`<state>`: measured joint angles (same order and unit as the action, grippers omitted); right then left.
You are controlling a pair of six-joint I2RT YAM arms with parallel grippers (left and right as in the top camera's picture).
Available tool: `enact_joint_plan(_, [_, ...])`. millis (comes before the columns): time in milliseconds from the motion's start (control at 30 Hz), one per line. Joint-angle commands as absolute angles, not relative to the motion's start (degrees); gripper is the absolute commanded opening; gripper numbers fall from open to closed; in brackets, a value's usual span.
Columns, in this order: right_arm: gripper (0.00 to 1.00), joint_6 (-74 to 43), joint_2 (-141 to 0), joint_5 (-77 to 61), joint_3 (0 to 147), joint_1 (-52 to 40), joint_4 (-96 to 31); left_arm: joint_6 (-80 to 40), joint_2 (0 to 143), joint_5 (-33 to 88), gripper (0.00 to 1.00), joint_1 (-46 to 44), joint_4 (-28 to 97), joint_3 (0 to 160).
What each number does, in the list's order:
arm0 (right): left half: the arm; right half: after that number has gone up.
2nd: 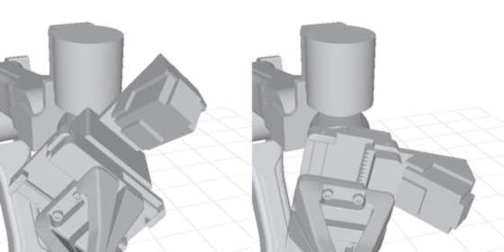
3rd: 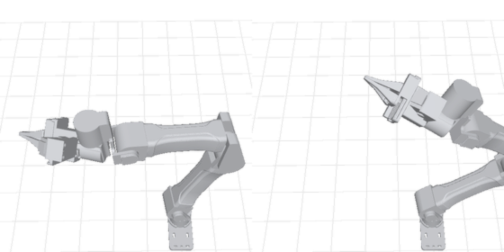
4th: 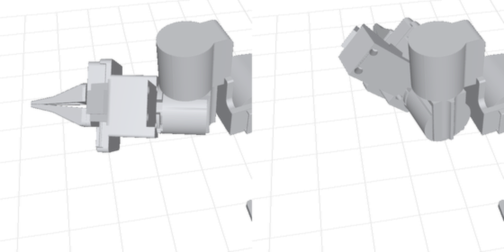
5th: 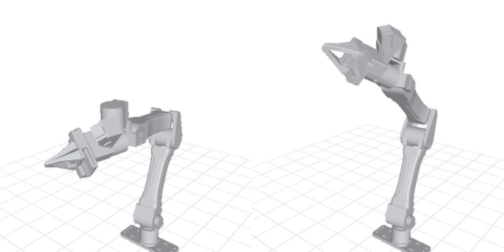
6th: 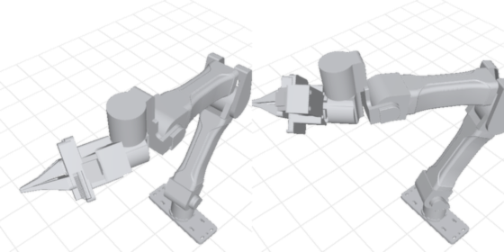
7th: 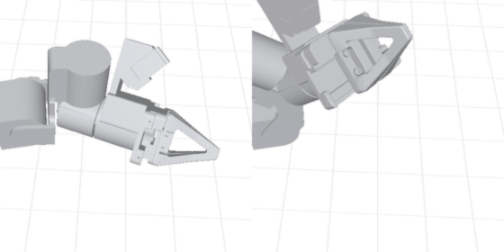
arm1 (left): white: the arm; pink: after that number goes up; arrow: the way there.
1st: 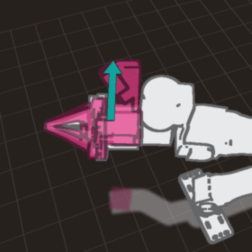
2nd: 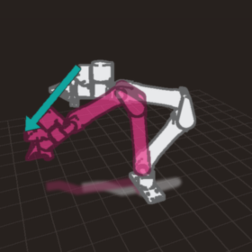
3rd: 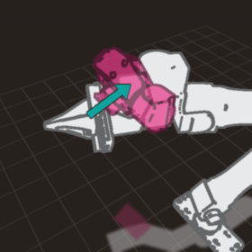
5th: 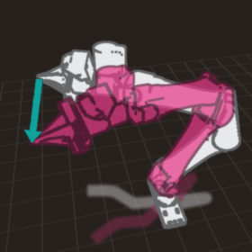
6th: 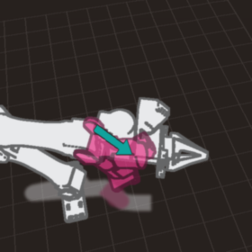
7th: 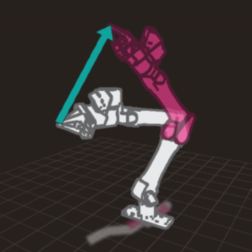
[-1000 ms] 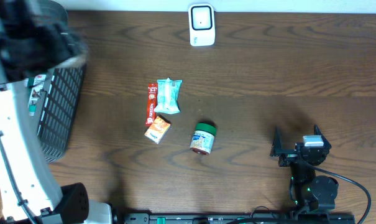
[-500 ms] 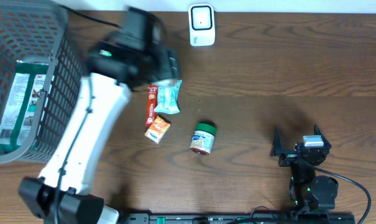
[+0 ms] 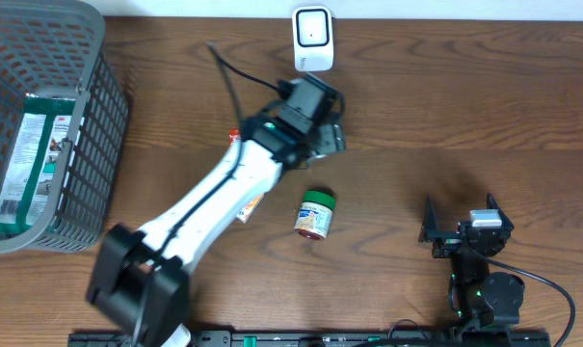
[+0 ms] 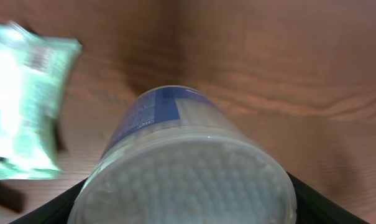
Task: Scan the item barcode
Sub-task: 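Carry the cup out and set it upright behind the green jar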
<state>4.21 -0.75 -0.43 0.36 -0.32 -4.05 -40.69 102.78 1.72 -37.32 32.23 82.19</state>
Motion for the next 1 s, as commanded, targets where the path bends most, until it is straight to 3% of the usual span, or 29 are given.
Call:
enact_joint_plan(0, [0.99,4.78,-0.78,-0.71,0.32,-0.47,-4.29,-42.83,106.96,0.4,0.69,-37.95,31.46,81.87])
enact_joint_plan(267, [0.99,4.78,-0.78,-0.69,0.3,-0.47,-4.29,-43.4,111.15,2.76,0.66,-38.24,29.71,81.87])
enact_joint_plan(433, [0.99,4.78,-0.78,-0.69,0.32,-0.47,-4.29,-43.33,111.11,2.76,0.85,-38.22,28.8,81.89])
enact_joint_plan(533, [0.99,4.78,-0.78,-0.71,0.32,-0.47,-4.29,-43.11,111.11,2.76,0.92,-38.22,29.02,82.19])
enact_joint_plan(967, [0.99,4.78,-0.78,-0.69,0.32,-0.47,-4.29,-37.28,104.57,1.65,0.93,-38.15,29.98,83.07])
